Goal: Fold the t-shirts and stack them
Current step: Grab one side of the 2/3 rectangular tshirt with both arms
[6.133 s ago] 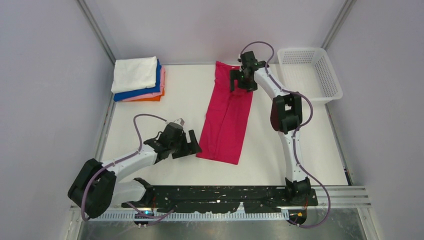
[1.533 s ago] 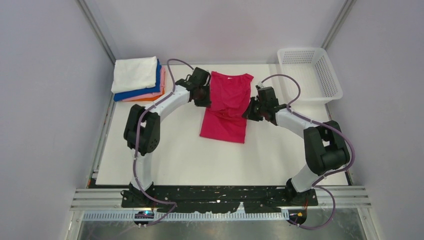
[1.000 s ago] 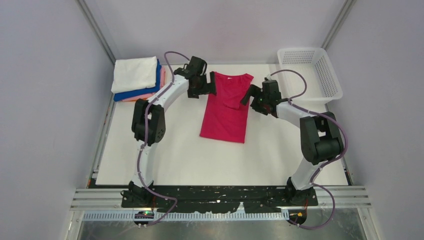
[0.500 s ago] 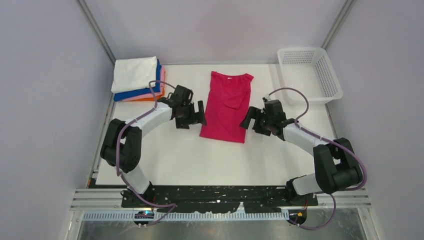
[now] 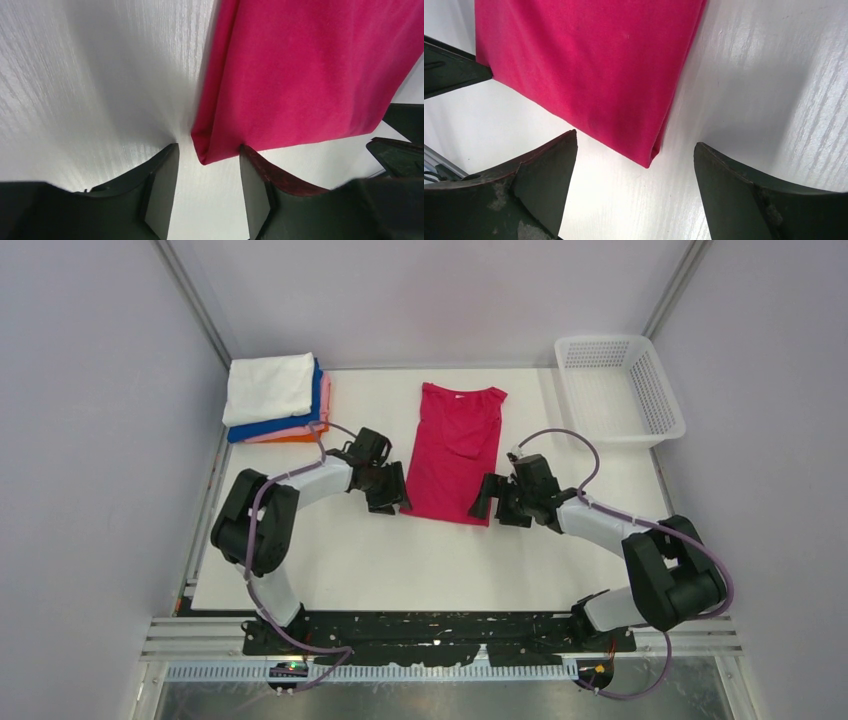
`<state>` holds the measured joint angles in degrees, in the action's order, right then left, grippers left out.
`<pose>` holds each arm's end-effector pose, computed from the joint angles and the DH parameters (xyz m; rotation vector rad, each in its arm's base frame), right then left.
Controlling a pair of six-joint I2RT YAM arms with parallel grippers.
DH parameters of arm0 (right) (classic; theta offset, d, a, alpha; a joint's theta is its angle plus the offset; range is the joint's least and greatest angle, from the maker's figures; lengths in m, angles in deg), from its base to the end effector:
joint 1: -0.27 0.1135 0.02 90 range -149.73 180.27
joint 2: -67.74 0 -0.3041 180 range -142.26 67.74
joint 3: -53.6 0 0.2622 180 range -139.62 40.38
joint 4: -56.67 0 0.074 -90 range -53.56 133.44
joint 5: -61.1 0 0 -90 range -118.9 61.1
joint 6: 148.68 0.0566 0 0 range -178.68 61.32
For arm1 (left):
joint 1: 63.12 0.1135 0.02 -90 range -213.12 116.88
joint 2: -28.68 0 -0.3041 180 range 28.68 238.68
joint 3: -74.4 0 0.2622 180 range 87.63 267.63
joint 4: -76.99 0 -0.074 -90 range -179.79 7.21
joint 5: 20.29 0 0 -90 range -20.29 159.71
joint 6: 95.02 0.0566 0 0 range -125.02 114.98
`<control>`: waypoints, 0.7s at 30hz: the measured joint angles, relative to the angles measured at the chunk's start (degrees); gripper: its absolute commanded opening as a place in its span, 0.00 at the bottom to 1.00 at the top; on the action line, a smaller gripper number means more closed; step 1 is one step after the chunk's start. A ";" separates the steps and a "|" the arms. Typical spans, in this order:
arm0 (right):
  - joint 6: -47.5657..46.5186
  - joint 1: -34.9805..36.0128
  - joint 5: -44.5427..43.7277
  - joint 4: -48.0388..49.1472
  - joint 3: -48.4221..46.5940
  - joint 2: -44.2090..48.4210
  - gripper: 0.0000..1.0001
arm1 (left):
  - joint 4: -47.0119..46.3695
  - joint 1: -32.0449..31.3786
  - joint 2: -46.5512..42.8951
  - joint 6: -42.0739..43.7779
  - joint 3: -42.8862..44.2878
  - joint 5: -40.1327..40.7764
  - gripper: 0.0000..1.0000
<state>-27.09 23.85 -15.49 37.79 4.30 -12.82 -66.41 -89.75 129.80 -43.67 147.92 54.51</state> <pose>0.2486 0.1228 0.1784 0.0695 2.5445 0.6920 0.3214 -0.1778 0.1746 -0.2102 2.8220 -0.6672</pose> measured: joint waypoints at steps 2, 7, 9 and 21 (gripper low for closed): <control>0.00 0.09 -0.02 0.20 0.00 -0.22 0.89 | -0.52 0.00 0.70 -0.39 0.04 -0.35 0.20; -0.02 0.11 -0.22 0.87 0.17 -0.55 0.85 | -0.83 0.00 2.36 -0.87 0.22 -0.85 0.00; -0.02 0.11 -0.24 1.38 0.31 -0.61 0.83 | -0.81 -0.04 2.40 -1.01 0.22 -0.90 0.00; 0.42 0.24 -0.11 4.52 0.42 -3.10 0.55 | -2.32 -0.33 1.77 -1.62 -1.09 -0.90 0.00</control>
<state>-26.67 24.09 -15.60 42.32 4.72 -15.92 -68.73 -90.08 131.57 -45.29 146.83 53.61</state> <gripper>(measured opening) 0.607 0.021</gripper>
